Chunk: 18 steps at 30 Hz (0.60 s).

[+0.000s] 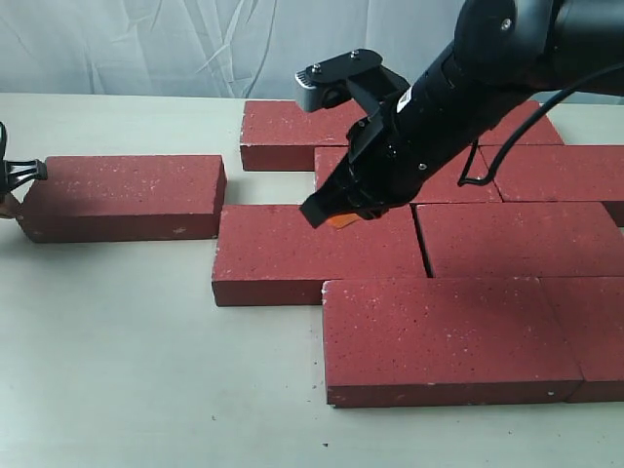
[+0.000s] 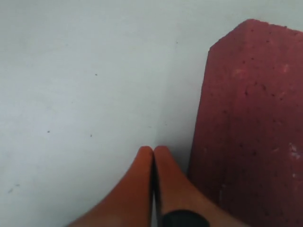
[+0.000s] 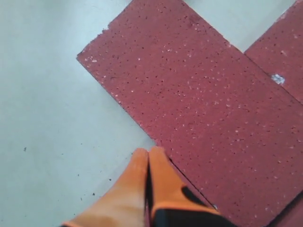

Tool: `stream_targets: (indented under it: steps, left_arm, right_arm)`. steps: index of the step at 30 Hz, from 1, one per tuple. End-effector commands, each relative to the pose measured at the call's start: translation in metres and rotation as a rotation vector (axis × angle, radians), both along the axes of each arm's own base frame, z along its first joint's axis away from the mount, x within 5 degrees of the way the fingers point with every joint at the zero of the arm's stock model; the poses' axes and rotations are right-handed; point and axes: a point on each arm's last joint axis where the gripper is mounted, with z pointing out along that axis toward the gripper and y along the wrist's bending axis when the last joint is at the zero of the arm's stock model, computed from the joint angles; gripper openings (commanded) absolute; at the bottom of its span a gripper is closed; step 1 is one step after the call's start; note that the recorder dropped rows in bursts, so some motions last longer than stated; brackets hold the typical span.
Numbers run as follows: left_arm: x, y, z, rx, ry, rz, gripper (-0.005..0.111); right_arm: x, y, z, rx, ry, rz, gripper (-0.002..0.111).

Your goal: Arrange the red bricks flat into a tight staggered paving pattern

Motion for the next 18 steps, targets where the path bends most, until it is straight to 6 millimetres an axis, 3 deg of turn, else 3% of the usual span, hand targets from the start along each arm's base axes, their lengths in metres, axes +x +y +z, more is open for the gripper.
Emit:
stream_targets:
  steps: [1,4,9,12,15,18]
  left_arm:
    - [0.005,-0.006,-0.002,-0.021,-0.003,0.005,0.000]
    - [0.007,-0.014,-0.002,-0.028,-0.013,0.001,0.000]
    - [0.012,-0.034,-0.001,-0.036,-0.029,-0.029,0.000]
    - [0.014,-0.042,0.000,-0.028,-0.039,-0.046,0.000]
    - [0.017,-0.040,0.001,-0.002,-0.078,-0.029,0.000]
    - [0.019,-0.037,0.002,0.028,-0.099,-0.033,0.000]
  right_arm:
    - [0.002,0.003,-0.002,0.036,-0.017,0.035,-0.001]
    - [0.005,0.022,-0.021,0.044,-0.009,0.142,-0.001]
    - [0.030,0.080,-0.036,0.062,-0.008,0.237,-0.001]
    - [0.049,0.116,-0.039,0.084,-0.006,0.274,-0.001]
    - [0.080,0.141,-0.053,0.108,-0.016,0.252,-0.001]
    - [0.093,0.159,-0.070,0.108,0.024,0.278,-0.001]
